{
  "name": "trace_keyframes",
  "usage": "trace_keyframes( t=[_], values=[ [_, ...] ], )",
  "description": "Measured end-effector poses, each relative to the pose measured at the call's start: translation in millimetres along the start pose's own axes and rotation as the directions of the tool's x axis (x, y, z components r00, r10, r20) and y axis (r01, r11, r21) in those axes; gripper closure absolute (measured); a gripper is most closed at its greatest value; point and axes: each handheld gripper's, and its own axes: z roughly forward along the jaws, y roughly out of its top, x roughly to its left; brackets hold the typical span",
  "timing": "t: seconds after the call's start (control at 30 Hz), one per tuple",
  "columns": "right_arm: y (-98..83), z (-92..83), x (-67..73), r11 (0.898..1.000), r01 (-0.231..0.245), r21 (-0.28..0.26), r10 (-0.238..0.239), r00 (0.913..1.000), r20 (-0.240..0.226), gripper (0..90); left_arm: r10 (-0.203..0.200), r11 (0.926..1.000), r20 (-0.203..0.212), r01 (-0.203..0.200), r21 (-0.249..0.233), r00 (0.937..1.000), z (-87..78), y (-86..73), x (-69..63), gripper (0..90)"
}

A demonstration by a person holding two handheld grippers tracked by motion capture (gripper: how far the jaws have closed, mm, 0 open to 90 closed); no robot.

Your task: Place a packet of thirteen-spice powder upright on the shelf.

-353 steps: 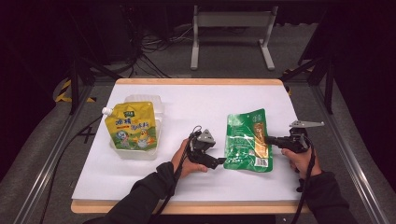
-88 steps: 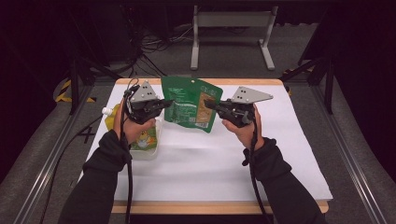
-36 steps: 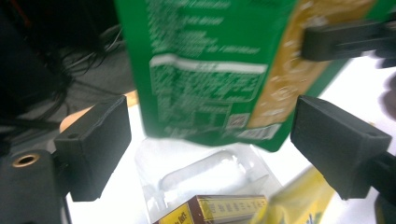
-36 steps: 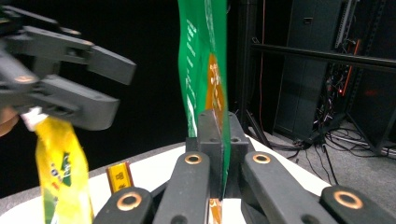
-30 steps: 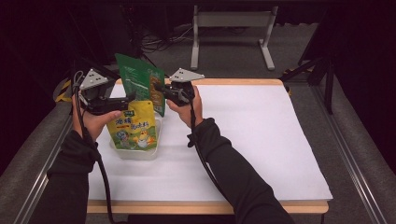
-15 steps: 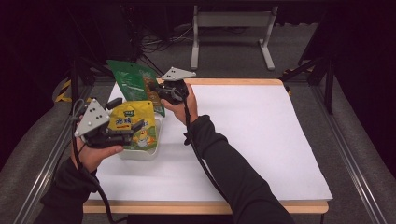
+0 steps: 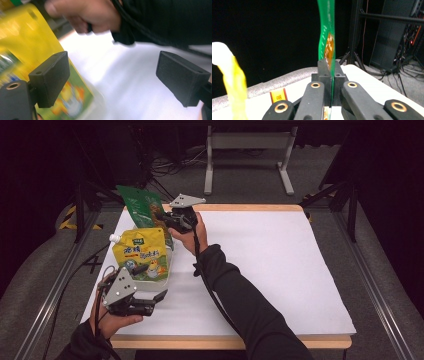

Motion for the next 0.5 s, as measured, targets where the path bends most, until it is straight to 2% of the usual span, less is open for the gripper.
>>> trace_keyframes(
  t=[0.07, 0.13, 0.23, 0.37, 0.43, 0.5],
  values=[
    [-4.5, 2.6, -1.5, 1.0, -0.008, 0.005, 0.008, 1.0, -0.003, 90.0, 0.004, 0.9996, 0.008, -0.004, 0.026, 1.0, 3.4, -11.5, -5.8, 12.5],
    [-7.0, 4.0, -2.4, 1.0, -0.006, 0.014, 0.006, 1.0, -0.002, 90.0, 0.002, 0.9996, 0.015, -0.002, 0.028, 0.9999, 4.0, -16.6, -7.8, 12.3],
    [-14.9, 5.0, -3.8, 1.0, -0.016, 0.022, 0.017, 0.9995, -0.026, 90.0, -0.036, 0.9987, 0.029, 0.035, 0.036, 0.9989, 6.1, -28.4, -10.0, 12.4],
    [-17.1, 3.2, -0.6, 1.0, 0.004, 0.031, -0.003, 0.9999, -0.013, 89.5, -0.055, 0.9957, 0.036, 0.052, 0.076, 0.9978, 11.6, -41.7, -13.8, 12.4],
    [-16.8, 2.4, 0.3, 0.999, 0.013, 0.039, -0.012, 0.9999, -0.006, 88.7, -0.061, 0.9953, 0.036, 0.058, 0.077, 0.9975, 13.0, -47.8, -15.2, 12.6],
    [-16.0, 0.5, 1.4, 0.998, 0.023, 0.056, -0.023, 0.9997, -0.007, 86.0, -0.05, 0.9946, 0.03, 0.047, 0.092, 0.9983, 15.2, -52.1, -15.0, 12.7]
  ],
)
